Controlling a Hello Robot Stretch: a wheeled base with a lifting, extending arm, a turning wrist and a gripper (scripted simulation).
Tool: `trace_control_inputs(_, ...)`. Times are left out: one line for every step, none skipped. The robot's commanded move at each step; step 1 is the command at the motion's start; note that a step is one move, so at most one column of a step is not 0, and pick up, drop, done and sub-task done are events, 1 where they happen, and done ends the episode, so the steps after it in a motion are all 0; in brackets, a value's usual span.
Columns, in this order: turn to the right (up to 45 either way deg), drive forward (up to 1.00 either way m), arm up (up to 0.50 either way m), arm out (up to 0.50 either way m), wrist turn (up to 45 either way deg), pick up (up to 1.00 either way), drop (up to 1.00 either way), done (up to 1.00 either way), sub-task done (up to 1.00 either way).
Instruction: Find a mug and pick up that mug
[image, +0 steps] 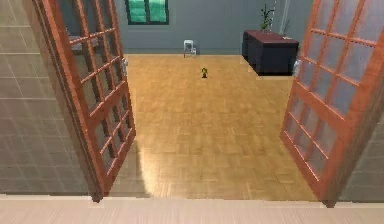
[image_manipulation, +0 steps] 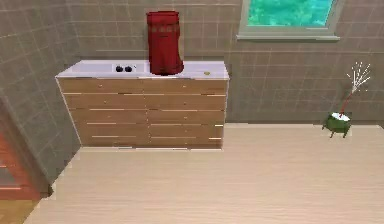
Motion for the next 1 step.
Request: trace_control_inputs(0.0,1.00,0.00,0.00,0.0,0.00,0.00,0.00,0.00)
